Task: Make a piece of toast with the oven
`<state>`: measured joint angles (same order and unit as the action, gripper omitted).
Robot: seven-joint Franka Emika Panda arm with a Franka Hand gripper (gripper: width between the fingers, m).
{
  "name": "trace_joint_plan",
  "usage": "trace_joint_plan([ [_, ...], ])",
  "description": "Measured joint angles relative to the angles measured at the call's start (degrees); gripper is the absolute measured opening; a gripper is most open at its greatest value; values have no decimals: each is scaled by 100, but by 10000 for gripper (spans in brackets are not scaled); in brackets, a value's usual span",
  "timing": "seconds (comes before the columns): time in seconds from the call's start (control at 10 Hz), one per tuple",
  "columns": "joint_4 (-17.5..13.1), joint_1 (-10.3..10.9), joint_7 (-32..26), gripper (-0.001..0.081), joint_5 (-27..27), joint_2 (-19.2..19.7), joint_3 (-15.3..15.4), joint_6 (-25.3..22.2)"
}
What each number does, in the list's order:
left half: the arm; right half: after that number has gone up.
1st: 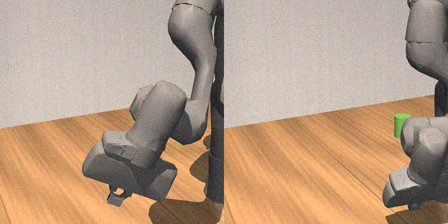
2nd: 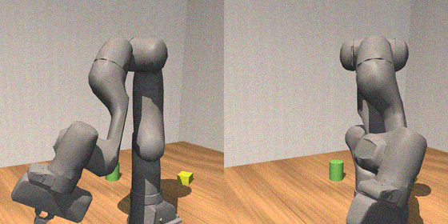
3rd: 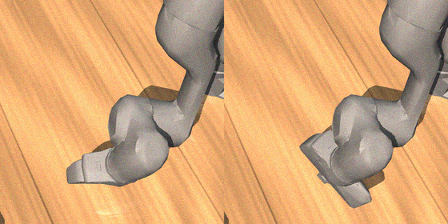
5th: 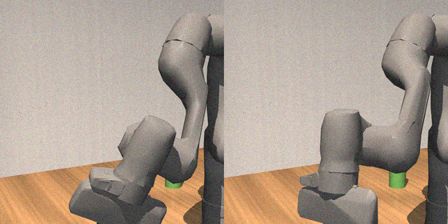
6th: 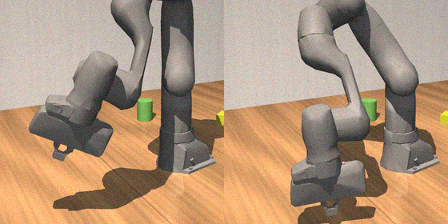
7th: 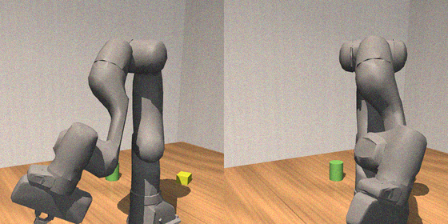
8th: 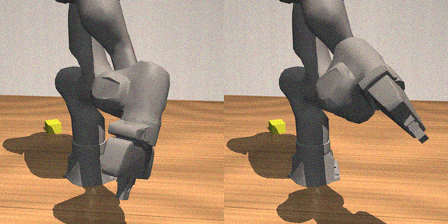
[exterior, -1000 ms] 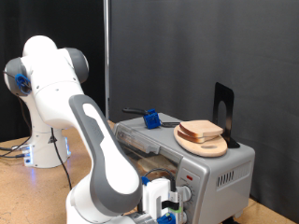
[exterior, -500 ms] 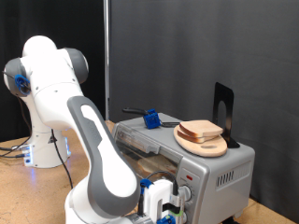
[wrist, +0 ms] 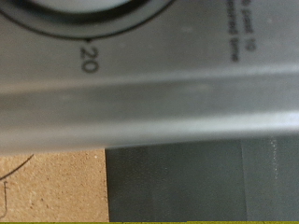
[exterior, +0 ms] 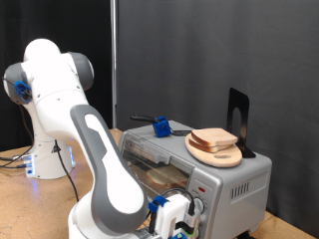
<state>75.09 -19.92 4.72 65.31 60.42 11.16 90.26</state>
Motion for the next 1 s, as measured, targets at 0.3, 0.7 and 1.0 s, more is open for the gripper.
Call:
trace_joint_plan([
  [0.3,-2,-18,590,204,61,37,2,-69],
  [0.7,-32,-40,754,204,84,80,19,-144],
  [1.0,-37,-42,712,204,84,84,20,-157],
])
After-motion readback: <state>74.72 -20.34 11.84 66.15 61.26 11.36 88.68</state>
